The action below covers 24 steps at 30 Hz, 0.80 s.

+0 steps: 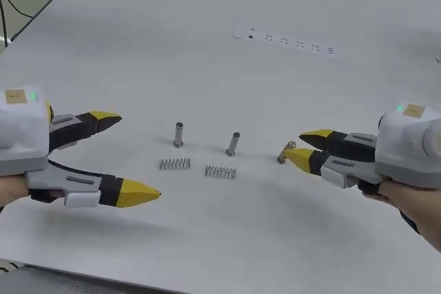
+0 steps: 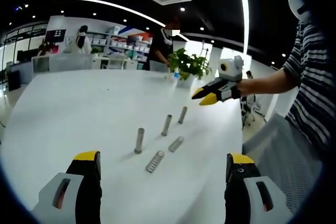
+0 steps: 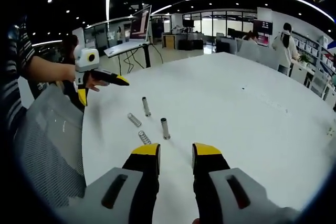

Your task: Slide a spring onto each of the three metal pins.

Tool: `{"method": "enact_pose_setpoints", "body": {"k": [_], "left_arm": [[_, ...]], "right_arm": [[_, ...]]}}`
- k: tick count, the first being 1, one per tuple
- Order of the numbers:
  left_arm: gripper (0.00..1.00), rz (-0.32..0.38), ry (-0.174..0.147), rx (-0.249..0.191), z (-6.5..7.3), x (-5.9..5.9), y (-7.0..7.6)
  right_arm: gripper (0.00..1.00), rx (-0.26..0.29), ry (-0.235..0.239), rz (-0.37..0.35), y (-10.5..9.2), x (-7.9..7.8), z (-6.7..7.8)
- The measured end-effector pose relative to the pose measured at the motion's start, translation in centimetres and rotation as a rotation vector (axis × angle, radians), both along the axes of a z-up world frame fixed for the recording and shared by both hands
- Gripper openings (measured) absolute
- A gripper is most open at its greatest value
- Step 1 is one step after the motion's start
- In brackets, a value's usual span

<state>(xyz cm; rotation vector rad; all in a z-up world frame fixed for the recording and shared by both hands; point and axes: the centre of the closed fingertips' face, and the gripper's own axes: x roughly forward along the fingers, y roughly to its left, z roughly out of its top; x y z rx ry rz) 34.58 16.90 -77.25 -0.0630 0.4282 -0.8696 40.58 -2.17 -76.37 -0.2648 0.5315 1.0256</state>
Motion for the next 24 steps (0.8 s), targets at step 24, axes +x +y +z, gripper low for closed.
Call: {"method": "enact_pose_setpoints", "body": {"k": [24], "left_arm": [[0.96, -0.011, -0.006, 0.002, 0.1, -0.4, 0.2]], "right_arm": [[0.21, -0.235, -0.081, 0.385, 5.9, -3.7, -1.8]]}}
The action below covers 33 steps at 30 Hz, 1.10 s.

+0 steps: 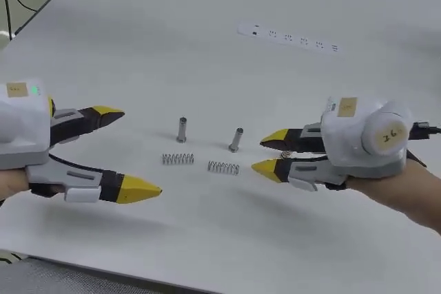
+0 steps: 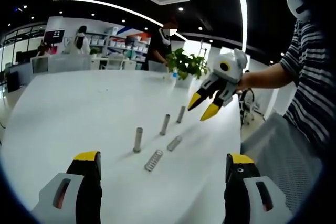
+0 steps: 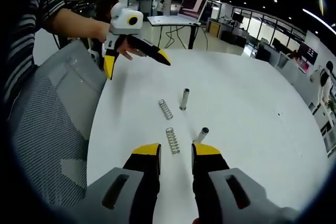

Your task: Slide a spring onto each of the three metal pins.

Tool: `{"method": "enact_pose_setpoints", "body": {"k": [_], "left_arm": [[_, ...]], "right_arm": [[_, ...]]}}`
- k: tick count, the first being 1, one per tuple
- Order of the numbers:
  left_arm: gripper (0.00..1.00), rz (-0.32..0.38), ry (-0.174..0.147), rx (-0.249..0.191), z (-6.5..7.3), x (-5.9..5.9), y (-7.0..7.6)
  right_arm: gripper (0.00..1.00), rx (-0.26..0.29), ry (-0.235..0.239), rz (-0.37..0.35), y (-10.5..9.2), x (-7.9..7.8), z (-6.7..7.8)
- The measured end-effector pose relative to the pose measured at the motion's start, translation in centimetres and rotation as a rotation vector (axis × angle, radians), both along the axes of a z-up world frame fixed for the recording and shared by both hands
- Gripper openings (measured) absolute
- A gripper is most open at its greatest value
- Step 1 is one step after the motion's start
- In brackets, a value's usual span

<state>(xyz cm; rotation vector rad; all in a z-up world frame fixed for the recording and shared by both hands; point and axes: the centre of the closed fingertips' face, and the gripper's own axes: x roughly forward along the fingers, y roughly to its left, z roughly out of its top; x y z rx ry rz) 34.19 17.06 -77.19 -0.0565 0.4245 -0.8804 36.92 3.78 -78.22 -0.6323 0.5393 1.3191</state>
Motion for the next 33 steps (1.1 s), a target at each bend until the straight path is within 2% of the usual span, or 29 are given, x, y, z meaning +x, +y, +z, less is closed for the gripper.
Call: {"method": "enact_pose_setpoints", "body": {"k": [6, 11, 28, 33], "left_arm": [[0.96, -0.003, 0.003, 0.001, -0.1, -0.1, -0.1], [0.96, -0.003, 0.006, 0.004, -0.2, -0.1, 0.1], [0.96, -0.009, 0.006, 0.007, -0.1, -0.4, -0.1], [0.95, -0.016, 0.005, 0.011, -0.1, -0.6, -0.2]], "right_arm": [[0.2, -0.043, -0.029, 0.089, 1.7, -0.7, -0.7], [0.17, -0.115, -0.075, 0.138, 2.3, -0.3, -1.8], [0.15, -0.192, -0.032, 0.144, 2.6, 0.3, -5.8], [0.13, -0.202, -0.021, 0.123, 2.4, 0.5, -6.5]]}}
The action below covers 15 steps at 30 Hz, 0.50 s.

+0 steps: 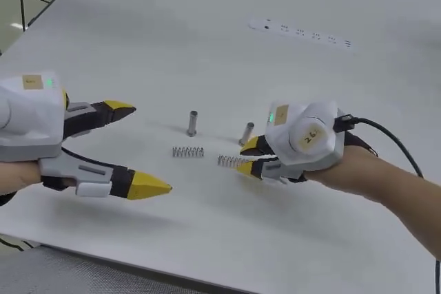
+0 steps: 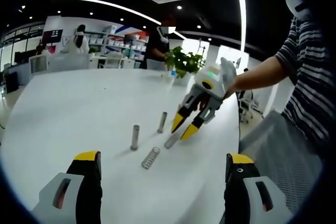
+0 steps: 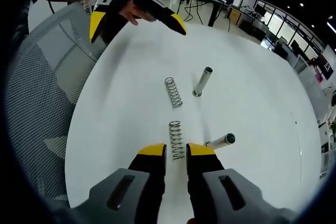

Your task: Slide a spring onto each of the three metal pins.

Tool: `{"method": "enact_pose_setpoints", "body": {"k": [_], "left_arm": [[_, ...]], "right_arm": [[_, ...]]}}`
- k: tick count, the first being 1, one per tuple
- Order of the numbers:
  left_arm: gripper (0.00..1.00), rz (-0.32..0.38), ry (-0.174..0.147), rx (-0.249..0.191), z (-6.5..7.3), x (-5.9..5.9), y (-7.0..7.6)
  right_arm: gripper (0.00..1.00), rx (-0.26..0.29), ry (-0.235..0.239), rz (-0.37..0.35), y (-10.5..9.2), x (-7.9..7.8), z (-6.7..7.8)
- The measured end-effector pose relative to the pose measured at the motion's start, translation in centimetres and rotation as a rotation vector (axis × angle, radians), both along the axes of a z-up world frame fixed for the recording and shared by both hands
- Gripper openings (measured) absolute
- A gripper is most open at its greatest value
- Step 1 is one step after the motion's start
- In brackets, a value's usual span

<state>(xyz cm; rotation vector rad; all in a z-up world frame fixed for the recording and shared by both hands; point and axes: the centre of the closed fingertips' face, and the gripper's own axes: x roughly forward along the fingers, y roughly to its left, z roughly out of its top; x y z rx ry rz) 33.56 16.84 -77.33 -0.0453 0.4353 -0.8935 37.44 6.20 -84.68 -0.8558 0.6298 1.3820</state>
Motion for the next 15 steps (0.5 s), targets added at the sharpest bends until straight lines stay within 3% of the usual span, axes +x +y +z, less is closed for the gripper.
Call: {"method": "enact_pose_setpoints", "body": {"k": [7, 15], "left_arm": [[0.95, 0.0, 0.002, 0.002, -0.1, -0.2, 0.1], [0.95, 0.0, 0.004, 0.002, -0.1, -0.3, 0.1]], "right_arm": [[0.11, -0.006, 0.017, -0.009, 0.1, 0.2, -0.8], [0.08, -0.026, 0.001, 0.004, -0.2, 0.3, -1.2]]}}
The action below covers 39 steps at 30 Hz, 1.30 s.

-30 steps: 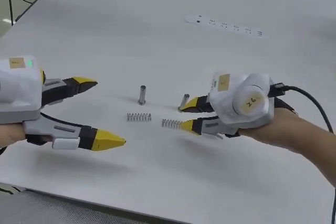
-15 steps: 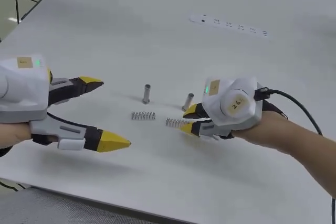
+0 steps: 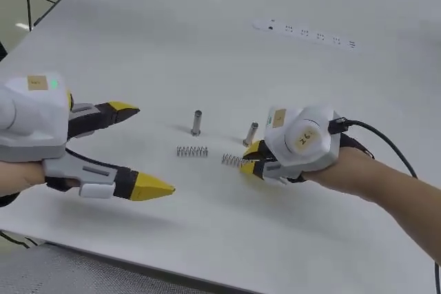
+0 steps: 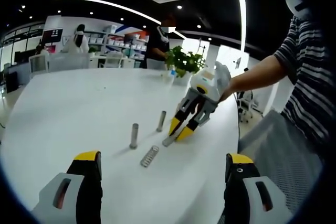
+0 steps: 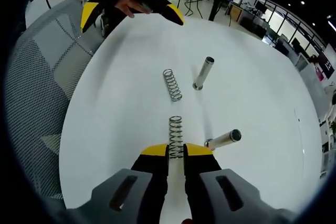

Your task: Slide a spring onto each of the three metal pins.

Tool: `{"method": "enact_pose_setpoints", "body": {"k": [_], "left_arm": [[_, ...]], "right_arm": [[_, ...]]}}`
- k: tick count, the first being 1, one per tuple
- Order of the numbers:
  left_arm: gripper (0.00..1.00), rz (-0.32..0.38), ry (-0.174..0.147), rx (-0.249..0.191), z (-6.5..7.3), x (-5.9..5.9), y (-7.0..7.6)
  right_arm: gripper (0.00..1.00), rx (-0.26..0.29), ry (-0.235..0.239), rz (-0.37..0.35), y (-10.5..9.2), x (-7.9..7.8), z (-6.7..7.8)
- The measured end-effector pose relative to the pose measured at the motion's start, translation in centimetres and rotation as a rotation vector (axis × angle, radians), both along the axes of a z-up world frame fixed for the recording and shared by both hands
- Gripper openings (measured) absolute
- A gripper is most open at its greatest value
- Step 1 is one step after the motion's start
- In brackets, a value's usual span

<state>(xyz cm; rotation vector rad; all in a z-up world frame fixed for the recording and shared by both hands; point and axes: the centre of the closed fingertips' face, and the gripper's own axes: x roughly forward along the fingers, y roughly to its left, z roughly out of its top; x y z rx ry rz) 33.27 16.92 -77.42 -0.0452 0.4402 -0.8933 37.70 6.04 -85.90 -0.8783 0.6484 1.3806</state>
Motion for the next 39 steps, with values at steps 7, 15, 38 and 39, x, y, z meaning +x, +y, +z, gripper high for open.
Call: {"method": "enact_pose_setpoints", "body": {"k": [7, 15, 38, 39], "left_arm": [[0.95, -0.006, -0.003, -0.003, 0.3, 0.1, -0.4], [0.91, -0.015, -0.003, -0.003, 0.5, 0.1, -0.7], [0.58, -0.266, 0.015, -0.018, 0.2, -0.9, -6.3], [0.54, -0.277, 0.019, -0.025, 0.2, -0.9, -6.7]], "right_arm": [[0.08, 0.008, -0.021, 0.008, -0.6, 0.0, 1.1], [0.08, 0.028, -0.031, 0.008, -1.5, -0.5, 3.0], [0.08, 0.058, -0.058, 0.02, -3.0, -3.4, 6.4], [0.08, 0.063, -0.057, 0.018, -3.0, -3.5, 6.5]]}}
